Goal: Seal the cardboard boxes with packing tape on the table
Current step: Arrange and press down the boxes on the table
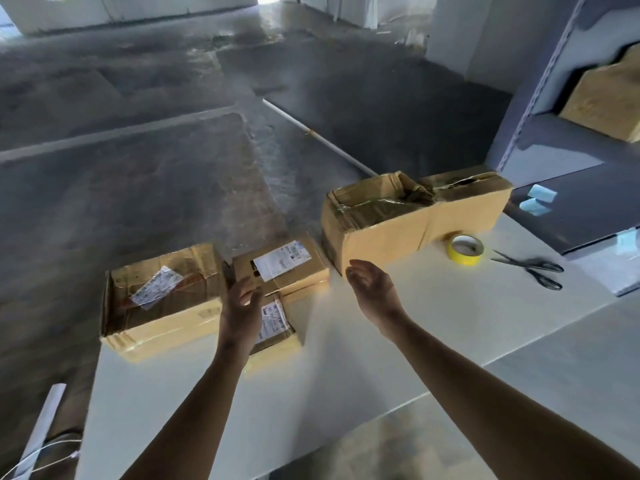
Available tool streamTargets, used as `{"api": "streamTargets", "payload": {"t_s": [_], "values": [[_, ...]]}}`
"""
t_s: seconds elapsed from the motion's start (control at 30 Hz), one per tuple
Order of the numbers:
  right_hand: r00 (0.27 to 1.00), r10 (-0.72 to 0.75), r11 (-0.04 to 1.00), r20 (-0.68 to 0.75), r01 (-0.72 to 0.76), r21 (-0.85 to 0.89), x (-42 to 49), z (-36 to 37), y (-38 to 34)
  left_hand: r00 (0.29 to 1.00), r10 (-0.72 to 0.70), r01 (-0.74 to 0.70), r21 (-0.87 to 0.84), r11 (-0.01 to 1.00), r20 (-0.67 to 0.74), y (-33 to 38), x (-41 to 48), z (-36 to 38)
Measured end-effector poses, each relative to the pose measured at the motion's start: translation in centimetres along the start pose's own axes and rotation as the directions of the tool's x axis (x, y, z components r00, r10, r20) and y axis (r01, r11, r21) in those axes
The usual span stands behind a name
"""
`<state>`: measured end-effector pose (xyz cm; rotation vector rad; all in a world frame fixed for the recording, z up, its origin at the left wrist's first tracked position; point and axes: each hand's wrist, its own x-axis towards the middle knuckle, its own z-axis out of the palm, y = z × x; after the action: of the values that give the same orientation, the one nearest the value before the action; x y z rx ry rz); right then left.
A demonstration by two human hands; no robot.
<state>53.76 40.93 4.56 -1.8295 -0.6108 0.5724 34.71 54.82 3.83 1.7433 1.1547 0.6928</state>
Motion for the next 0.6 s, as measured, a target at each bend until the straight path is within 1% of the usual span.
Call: {"api": "streamTargets", "payload": {"t_s": [0.13,0.23,0.37,0.5,0.6], "values": [[1.000,-0.004,1.000,0.015,0.004,0.013,0.1,-5.8,1.4,1.000,-0.016,0.017,-0.030,0.999,0.011,2.6,-2.0,5.6],[1.000,0.003,1.000,-0.010,-0.002,0.024,0.1,-9.3,2.3,0.999,0.001,-0.002,0.023,1.000,0.051,5.3,-3.3,8.9],[0.999,0.015,0.999,-0.040,-0.014,0.031,1.0,-12.1,3.0,0.993,0.060,-0.070,0.086,0.994,0.106,7.9,-2.9,12.4],[0.999,0.018,1.000,-0.043,-0.017,0.020,2.3,-13.2,3.4,0.971,0.115,-0.158,0.198,0.967,0.209,9.5,-1.3,14.7],[0.999,0.006,1.000,-0.037,-0.006,-0.009,3.9,-13.7,3.4,0.945,0.165,-0.231,0.222,0.947,0.281,10.5,1.0,16.3]]}}
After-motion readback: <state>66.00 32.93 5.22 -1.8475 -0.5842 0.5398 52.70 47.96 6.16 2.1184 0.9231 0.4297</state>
